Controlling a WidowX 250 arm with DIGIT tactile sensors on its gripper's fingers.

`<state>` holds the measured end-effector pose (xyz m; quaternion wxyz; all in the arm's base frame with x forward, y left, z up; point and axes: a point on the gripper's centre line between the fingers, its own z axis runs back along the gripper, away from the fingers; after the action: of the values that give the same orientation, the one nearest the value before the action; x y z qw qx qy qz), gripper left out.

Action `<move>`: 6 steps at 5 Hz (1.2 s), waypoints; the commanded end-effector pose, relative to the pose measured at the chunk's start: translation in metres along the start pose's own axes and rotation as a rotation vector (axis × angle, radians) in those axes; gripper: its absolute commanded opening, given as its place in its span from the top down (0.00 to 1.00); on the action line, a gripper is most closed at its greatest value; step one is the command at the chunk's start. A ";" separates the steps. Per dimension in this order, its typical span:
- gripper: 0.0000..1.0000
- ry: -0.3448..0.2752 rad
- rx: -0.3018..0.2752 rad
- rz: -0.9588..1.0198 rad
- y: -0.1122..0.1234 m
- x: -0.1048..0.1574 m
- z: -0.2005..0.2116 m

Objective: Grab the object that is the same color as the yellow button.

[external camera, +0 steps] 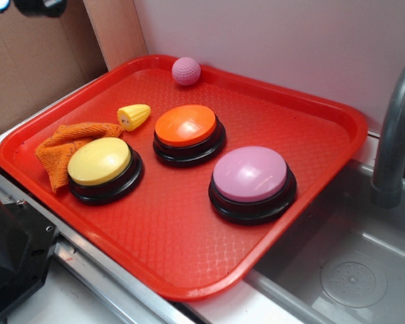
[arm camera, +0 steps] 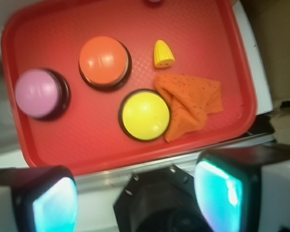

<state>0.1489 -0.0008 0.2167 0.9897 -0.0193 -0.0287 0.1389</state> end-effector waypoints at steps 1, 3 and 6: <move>0.00 -0.013 -0.025 0.177 0.011 0.034 -0.019; 0.00 0.018 -0.053 0.349 0.029 0.064 -0.063; 0.00 0.036 -0.041 0.536 0.050 0.103 -0.124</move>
<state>0.2370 0.0626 0.0836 0.9198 -0.0470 0.0186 0.3891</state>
